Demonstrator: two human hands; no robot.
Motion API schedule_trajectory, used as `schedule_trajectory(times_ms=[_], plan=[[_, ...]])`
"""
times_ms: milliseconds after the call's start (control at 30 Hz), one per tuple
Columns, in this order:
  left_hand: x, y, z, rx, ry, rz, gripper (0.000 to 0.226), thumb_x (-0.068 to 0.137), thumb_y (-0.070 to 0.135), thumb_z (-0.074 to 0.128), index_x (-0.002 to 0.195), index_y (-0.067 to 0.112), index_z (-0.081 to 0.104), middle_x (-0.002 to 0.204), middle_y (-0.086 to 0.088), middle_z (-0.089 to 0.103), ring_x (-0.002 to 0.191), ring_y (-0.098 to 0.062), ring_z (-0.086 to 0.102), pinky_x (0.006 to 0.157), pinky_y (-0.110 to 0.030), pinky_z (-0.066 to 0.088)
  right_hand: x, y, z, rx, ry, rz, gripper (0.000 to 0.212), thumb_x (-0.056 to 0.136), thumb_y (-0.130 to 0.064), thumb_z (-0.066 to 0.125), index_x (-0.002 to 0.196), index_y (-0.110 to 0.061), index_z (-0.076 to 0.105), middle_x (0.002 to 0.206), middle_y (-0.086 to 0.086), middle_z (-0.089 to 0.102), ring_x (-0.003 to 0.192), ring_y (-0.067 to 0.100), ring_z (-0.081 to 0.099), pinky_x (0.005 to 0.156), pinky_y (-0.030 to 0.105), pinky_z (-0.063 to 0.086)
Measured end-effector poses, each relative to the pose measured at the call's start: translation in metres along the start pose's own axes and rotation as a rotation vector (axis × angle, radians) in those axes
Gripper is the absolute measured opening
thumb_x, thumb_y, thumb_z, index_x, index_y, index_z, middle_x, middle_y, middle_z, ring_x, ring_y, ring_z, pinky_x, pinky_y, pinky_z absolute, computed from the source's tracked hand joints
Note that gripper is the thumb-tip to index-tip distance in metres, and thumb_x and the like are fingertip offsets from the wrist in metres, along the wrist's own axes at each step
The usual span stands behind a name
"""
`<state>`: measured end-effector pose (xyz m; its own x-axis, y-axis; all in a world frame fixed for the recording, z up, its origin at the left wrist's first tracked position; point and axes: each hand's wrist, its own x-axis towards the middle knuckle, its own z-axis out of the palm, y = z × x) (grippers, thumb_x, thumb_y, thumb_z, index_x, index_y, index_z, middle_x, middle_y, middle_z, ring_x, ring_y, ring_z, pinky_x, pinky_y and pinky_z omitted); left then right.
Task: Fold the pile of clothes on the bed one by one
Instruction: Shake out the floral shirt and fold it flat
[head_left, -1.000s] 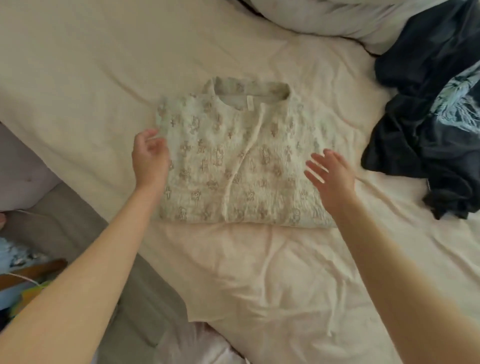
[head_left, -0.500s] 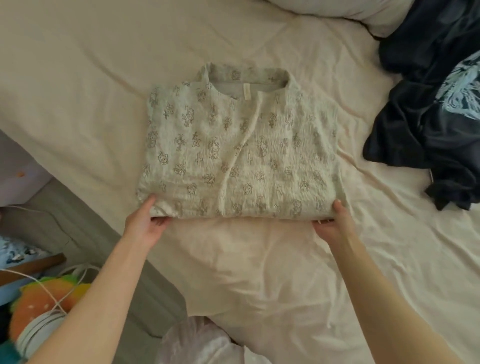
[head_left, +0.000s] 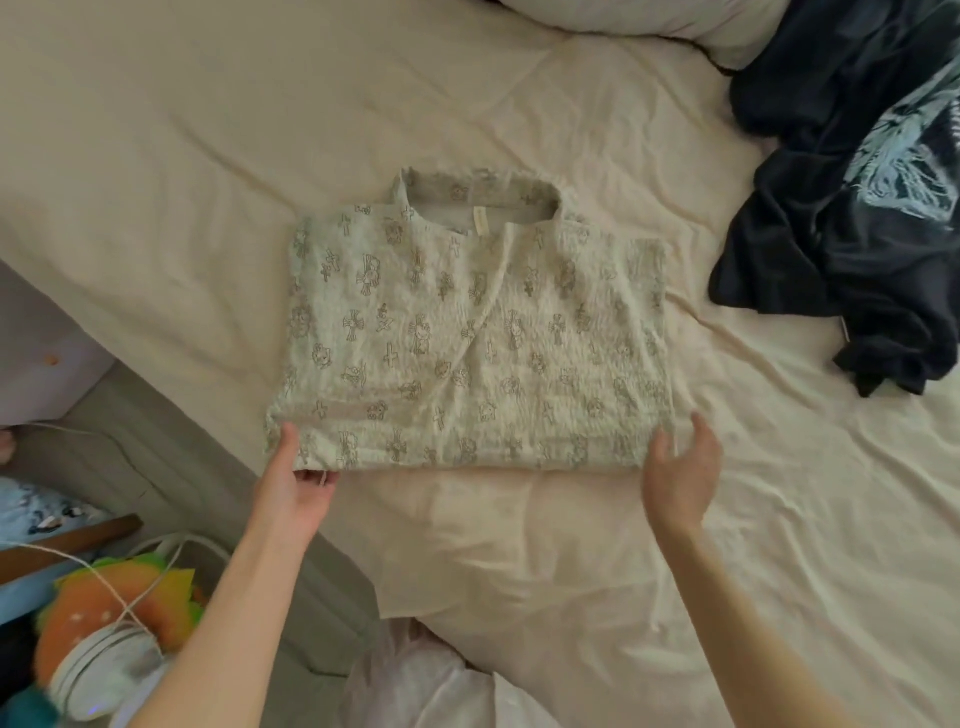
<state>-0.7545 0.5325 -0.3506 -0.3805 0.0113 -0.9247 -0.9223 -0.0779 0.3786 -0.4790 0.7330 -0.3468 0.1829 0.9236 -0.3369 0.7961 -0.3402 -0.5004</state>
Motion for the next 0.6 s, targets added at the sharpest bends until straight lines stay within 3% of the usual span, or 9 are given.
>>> schedule_trajectory(times_ms=[67, 100, 200, 300, 367, 433, 500, 567, 600], plan=[[0.003, -0.005, -0.002, 0.027, 0.025, -0.013, 0.039, 0.087, 0.036, 0.063, 0.117, 0.015, 0.048, 0.097, -0.003, 0.048, 0.084, -0.013, 0.048, 0.075, -0.026, 0.045, -0.025, -0.009, 0.016, -0.182, -0.136, -0.443, 0.047, 0.097, -0.021, 0.051, 0.141, -0.008, 0.042, 0.147, 0.014, 0.039, 0.139, 0.028, 0.031, 0.115, 0.043, 0.023], [0.003, -0.006, -0.003, 0.039, 0.036, -0.017, 0.038, 0.089, 0.033, 0.062, 0.119, 0.015, 0.047, 0.097, -0.004, 0.047, 0.085, -0.013, 0.048, 0.077, -0.027, 0.044, -0.037, -0.014, 0.027, -0.251, -0.244, -0.614, 0.046, 0.098, -0.023, 0.049, 0.142, -0.010, 0.042, 0.150, 0.012, 0.036, 0.141, 0.028, 0.028, 0.116, 0.047, 0.021], [0.002, -0.003, -0.009, 0.070, 0.072, 0.013, 0.034, 0.093, 0.027, 0.058, 0.123, 0.014, 0.048, 0.108, -0.007, 0.050, 0.102, -0.018, 0.051, 0.087, -0.030, 0.044, -0.067, -0.037, 0.064, -0.374, -0.512, -0.938, 0.048, 0.101, -0.030, 0.042, 0.147, -0.019, 0.034, 0.156, 0.006, 0.025, 0.146, 0.026, 0.014, 0.118, 0.046, 0.004], [0.006, 0.005, -0.009, 0.290, 0.162, 0.112, 0.037, 0.095, 0.022, 0.054, 0.130, 0.011, 0.047, 0.124, -0.010, 0.053, 0.109, -0.023, 0.051, 0.090, -0.034, 0.045, -0.070, -0.065, 0.094, -0.451, -0.645, -0.955, 0.052, 0.101, -0.038, 0.034, 0.150, -0.023, 0.022, 0.159, 0.004, 0.013, 0.148, 0.024, -0.001, 0.117, 0.049, -0.001], [0.010, 0.012, -0.002, 0.549, 0.267, 0.257, 0.040, 0.095, 0.018, 0.052, 0.134, 0.011, 0.046, 0.131, -0.010, 0.051, 0.108, -0.025, 0.050, 0.089, -0.034, 0.042, -0.064, -0.075, 0.107, -0.560, -0.738, -0.913, 0.055, 0.101, -0.041, 0.032, 0.151, -0.024, 0.016, 0.160, 0.003, 0.007, 0.147, 0.024, -0.006, 0.116, 0.054, -0.001], [0.016, 0.024, 0.012, 0.754, 0.249, 0.442, 0.036, 0.095, 0.017, 0.049, 0.130, 0.011, 0.050, 0.130, -0.009, 0.053, 0.107, -0.023, 0.049, 0.087, -0.031, 0.038, -0.060, -0.079, 0.111, -0.615, -0.759, -0.922, 0.055, 0.100, -0.042, 0.033, 0.150, -0.024, 0.018, 0.160, 0.003, 0.010, 0.147, 0.024, -0.004, 0.116, 0.056, -0.001], [0.022, 0.040, 0.034, 0.865, 0.164, 0.565, 0.027, 0.096, 0.024, 0.047, 0.116, 0.014, 0.061, 0.114, -0.005, 0.060, 0.106, -0.021, 0.052, 0.088, -0.028, 0.037, -0.053, -0.082, 0.110, -0.537, -0.664, -0.960, 0.052, 0.100, -0.040, 0.036, 0.148, -0.025, 0.025, 0.158, 0.003, 0.018, 0.147, 0.022, 0.004, 0.117, 0.054, 0.000], [0.031, 0.057, 0.060, 0.920, 0.091, 0.637, 0.021, 0.094, 0.034, 0.048, 0.091, 0.020, 0.063, 0.085, 0.004, 0.058, 0.091, -0.020, 0.053, 0.081, -0.027, 0.038, -0.042, -0.086, 0.107, -0.485, -0.562, -0.983, 0.052, 0.100, -0.040, 0.036, 0.149, -0.024, 0.026, 0.158, 0.002, 0.019, 0.147, 0.021, 0.005, 0.117, 0.052, 0.000], [0.037, 0.065, 0.073, 0.949, 0.074, 0.687, 0.022, 0.093, 0.038, 0.049, 0.090, 0.020, 0.062, 0.079, 0.008, 0.055, 0.086, -0.017, 0.052, 0.078, -0.025, 0.037, -0.036, -0.089, 0.106, -0.479, -0.535, -0.981, 0.055, 0.100, -0.041, 0.035, 0.150, -0.023, 0.022, 0.158, 0.001, 0.018, 0.147, 0.021, 0.004, 0.117, 0.051, -0.001]])
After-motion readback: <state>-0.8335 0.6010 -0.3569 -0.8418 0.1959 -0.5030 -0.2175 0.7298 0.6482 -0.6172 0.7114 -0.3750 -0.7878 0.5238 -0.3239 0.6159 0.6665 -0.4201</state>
